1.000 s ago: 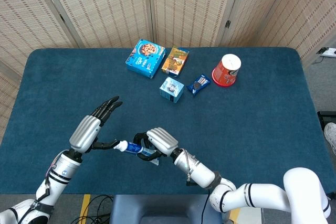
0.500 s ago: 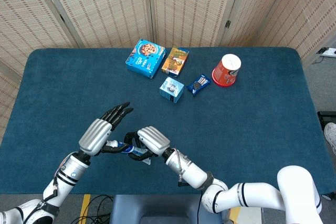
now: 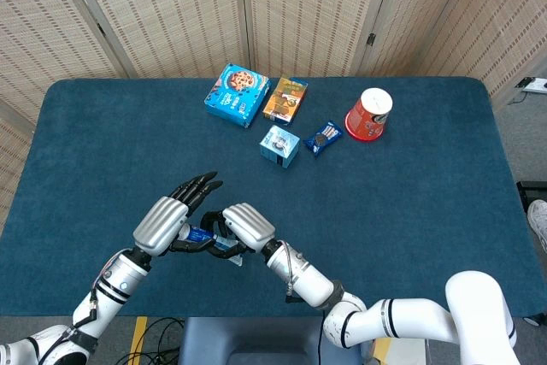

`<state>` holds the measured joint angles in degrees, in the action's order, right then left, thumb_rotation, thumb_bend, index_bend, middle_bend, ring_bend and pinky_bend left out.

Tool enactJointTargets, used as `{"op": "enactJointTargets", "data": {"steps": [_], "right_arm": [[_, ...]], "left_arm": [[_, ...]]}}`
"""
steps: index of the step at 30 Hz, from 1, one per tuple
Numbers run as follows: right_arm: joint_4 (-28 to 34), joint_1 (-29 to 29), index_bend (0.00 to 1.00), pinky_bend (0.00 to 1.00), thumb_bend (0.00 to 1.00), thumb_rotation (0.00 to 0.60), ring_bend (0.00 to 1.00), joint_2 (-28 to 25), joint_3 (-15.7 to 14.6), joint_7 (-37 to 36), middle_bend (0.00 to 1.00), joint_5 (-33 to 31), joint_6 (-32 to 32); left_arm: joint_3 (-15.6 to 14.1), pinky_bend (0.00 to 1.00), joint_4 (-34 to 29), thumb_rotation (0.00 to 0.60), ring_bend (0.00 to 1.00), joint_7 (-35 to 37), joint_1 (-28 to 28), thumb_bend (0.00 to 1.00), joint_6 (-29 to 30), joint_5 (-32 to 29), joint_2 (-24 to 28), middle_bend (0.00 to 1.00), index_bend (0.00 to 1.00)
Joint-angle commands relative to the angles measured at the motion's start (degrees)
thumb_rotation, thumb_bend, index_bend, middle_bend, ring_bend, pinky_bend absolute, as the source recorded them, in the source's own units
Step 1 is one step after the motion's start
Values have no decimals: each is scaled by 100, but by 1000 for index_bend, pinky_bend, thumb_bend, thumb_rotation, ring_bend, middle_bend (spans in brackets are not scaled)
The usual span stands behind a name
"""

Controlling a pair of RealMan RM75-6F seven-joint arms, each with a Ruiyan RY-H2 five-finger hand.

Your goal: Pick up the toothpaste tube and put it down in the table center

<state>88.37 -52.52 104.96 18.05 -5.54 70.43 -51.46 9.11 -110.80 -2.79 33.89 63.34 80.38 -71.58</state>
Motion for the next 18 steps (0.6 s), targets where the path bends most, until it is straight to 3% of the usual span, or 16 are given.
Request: {"op": "enactJointTargets", "data": {"steps": [1, 18], "right_arm": [[-6, -16, 779, 571, 621, 600, 615, 22, 10, 29, 747, -25, 1], [-99, -90, 792, 571, 623, 600, 626, 151, 30, 134, 757, -18, -55]], "left_arm": [[-13, 156, -29, 1, 36, -148, 31, 0, -51, -82, 25, 20, 3], [-91, 156, -170, 0, 36, -234, 145, 0, -323, -300, 185, 20, 0]]}}
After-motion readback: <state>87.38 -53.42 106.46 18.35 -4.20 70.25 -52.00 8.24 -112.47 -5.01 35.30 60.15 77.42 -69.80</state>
